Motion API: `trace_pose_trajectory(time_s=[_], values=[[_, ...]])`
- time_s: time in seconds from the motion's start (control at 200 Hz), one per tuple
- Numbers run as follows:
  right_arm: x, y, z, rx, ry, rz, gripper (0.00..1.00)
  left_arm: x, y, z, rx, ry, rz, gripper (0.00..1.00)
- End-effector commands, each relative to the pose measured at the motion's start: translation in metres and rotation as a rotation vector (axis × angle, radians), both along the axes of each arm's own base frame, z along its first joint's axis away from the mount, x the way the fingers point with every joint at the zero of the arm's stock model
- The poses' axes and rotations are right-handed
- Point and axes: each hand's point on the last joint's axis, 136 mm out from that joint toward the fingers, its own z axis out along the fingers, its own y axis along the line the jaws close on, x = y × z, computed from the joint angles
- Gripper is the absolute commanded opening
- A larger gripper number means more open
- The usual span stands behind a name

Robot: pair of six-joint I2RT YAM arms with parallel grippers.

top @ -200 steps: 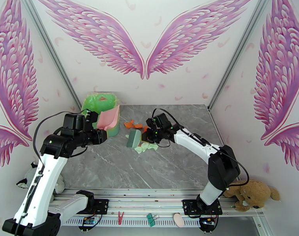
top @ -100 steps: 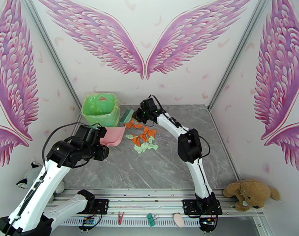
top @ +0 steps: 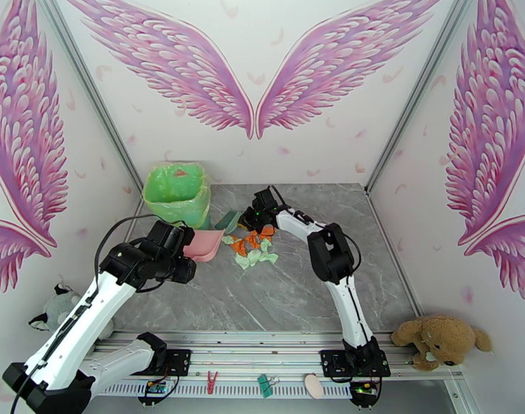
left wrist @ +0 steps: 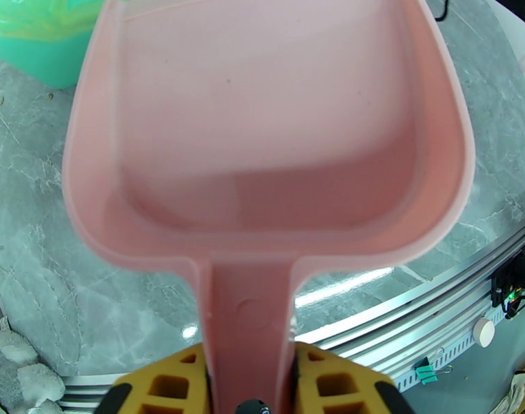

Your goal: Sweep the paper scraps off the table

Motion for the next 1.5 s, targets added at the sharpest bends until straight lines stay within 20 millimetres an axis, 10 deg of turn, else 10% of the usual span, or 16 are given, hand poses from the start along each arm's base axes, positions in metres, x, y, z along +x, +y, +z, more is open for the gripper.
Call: trace_pose_trajectory(time_s=[0.0, 0.345, 0.73, 1.19, 1.495], values=[[-0.026, -0.038, -0.006, -0.073, 0.024, 0.017, 0.00, 0.001, 0.009, -0.012, 0.098, 0.015, -0.014, 0.00], [-0.085, -0.117, 0.020, -0.089, -0.015, 0.018, 0.00, 0.012, -0.007, -0.022, 0.099, 0.028, -0.042, 0.00], [-0.126, -0.104, 0.117, 0.026, -0.145, 0.243, 0.00, 0.000, -0.010, -0.024, 0.166, 0.057, -0.094, 0.00], [-0.247, -0.049, 0.065, -0.036, -0.010, 0.642, 0.00, 0.006, -0.016, -0.021, 0.145, 0.048, -0.085, 0.00], [-0.237, -0.067, 0.027, -0.278, 0.013, 0.682, 0.00, 0.000, -0.010, -0.026, 0.166, 0.063, -0.094, 0.00]])
